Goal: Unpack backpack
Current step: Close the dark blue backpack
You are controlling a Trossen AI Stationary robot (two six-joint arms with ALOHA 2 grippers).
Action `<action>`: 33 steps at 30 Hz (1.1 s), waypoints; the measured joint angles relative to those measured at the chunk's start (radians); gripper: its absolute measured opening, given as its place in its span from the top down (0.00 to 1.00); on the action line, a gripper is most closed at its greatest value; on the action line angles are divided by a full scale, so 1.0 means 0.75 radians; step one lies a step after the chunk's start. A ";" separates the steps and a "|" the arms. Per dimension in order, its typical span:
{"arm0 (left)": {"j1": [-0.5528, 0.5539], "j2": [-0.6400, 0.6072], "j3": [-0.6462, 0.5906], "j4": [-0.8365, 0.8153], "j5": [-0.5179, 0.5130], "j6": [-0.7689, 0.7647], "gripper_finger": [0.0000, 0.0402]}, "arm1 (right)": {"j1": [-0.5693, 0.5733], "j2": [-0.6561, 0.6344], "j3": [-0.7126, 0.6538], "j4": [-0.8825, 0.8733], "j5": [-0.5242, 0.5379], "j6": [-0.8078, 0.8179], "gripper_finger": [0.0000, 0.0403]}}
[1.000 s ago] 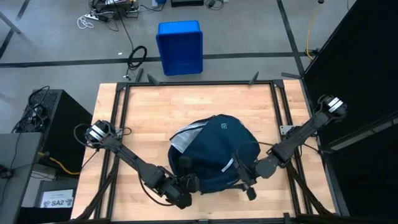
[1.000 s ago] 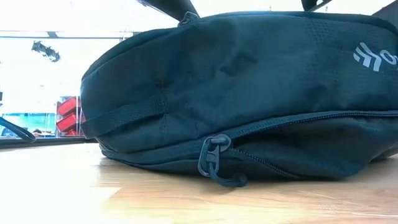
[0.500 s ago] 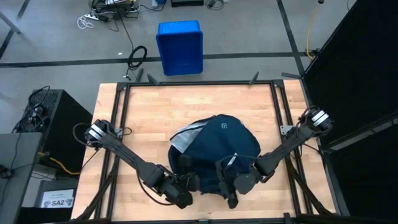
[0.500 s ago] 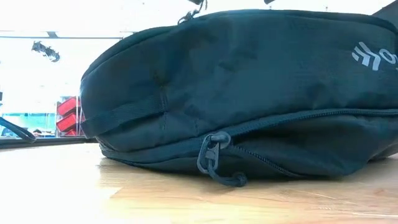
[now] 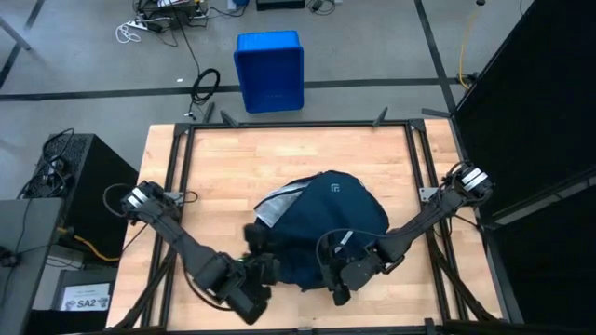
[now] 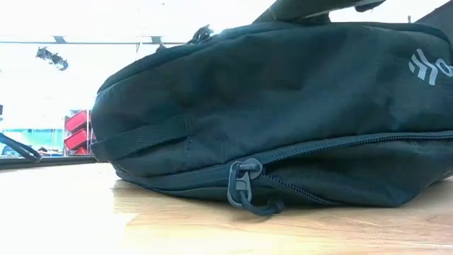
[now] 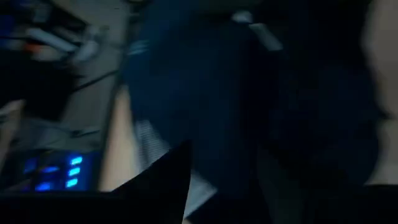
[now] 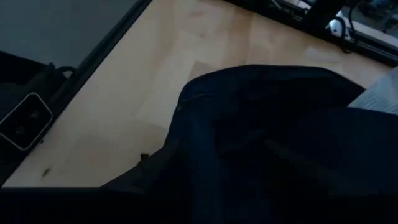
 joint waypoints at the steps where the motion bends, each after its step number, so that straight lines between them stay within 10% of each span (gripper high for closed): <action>1: -0.010 -0.017 -0.002 -0.047 -0.053 -0.052 0.62 | 0.002 0.000 0.000 -0.001 -0.001 0.001 0.55; 8: -0.068 -0.239 -0.303 -0.081 -0.123 -0.398 0.62 | 0.033 -0.011 0.000 -0.010 0.008 0.013 0.59; 22: -0.045 -1.042 -1.565 0.897 -0.031 -0.771 0.62 | 0.220 -0.243 0.000 -0.150 0.217 0.059 0.65; 33: 0.225 -1.079 -1.986 1.540 0.058 -0.728 0.62 | 0.358 -0.239 -0.001 -0.779 0.066 0.674 0.79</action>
